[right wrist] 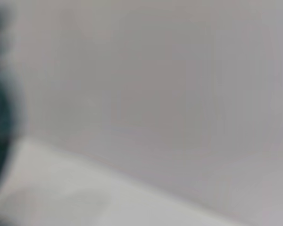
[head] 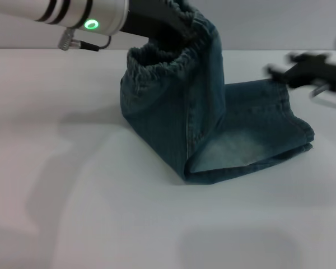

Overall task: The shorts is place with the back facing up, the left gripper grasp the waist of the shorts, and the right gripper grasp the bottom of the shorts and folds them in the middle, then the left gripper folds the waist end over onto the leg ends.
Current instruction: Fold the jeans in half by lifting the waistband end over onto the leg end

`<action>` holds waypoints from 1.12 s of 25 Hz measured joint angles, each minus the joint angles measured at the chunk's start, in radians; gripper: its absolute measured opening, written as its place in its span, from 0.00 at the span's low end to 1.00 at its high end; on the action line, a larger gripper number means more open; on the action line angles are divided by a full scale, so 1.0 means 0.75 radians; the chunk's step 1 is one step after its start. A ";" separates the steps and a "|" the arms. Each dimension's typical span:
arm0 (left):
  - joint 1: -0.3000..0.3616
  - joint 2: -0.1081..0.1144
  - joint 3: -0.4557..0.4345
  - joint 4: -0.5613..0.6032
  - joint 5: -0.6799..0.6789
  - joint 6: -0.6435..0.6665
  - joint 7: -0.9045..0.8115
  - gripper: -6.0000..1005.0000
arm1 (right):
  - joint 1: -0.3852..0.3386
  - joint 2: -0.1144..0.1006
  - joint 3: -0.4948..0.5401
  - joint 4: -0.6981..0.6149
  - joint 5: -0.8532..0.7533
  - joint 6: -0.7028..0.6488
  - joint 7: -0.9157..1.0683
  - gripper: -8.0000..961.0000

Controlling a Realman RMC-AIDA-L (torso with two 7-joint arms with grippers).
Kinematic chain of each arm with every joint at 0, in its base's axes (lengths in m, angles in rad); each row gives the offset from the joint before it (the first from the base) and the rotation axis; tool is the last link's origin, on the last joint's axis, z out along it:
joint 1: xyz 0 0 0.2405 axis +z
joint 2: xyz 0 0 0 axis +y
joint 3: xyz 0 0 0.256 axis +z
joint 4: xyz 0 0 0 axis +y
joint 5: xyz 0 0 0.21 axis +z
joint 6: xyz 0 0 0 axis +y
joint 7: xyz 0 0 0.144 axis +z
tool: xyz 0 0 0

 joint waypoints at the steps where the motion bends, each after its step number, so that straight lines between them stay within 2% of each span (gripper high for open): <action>1: 0.000 0.000 0.000 0.000 0.000 0.000 0.000 0.14 | -0.014 0.000 0.043 -0.018 0.000 0.016 0.000 0.63; 4: -0.004 -0.003 0.020 0.000 -0.002 -0.005 -0.001 0.14 | -0.052 -0.001 0.177 -0.077 0.038 0.053 -0.001 0.63; 5: -0.009 -0.006 0.080 0.000 -0.009 -0.027 -0.011 0.15 | -0.063 -0.002 0.210 -0.090 0.061 0.057 -0.002 0.63; 8: -0.012 -0.006 0.114 0.000 -0.024 -0.042 -0.012 0.16 | -0.101 -0.006 0.296 -0.131 0.146 0.054 -0.034 0.63; 13: -0.022 -0.006 0.222 -0.024 -0.115 -0.137 -0.012 0.17 | -0.162 -0.002 0.339 -0.207 0.190 0.049 -0.091 0.63; 22: -0.060 -0.011 0.377 -0.156 -0.146 -0.310 -0.016 0.20 | -0.270 0.002 0.363 -0.299 0.192 0.025 -0.093 0.63; 28: -0.075 -0.011 0.384 -0.205 -0.191 -0.381 -0.040 0.22 | -0.281 0.001 0.405 -0.268 0.192 -0.022 -0.095 0.63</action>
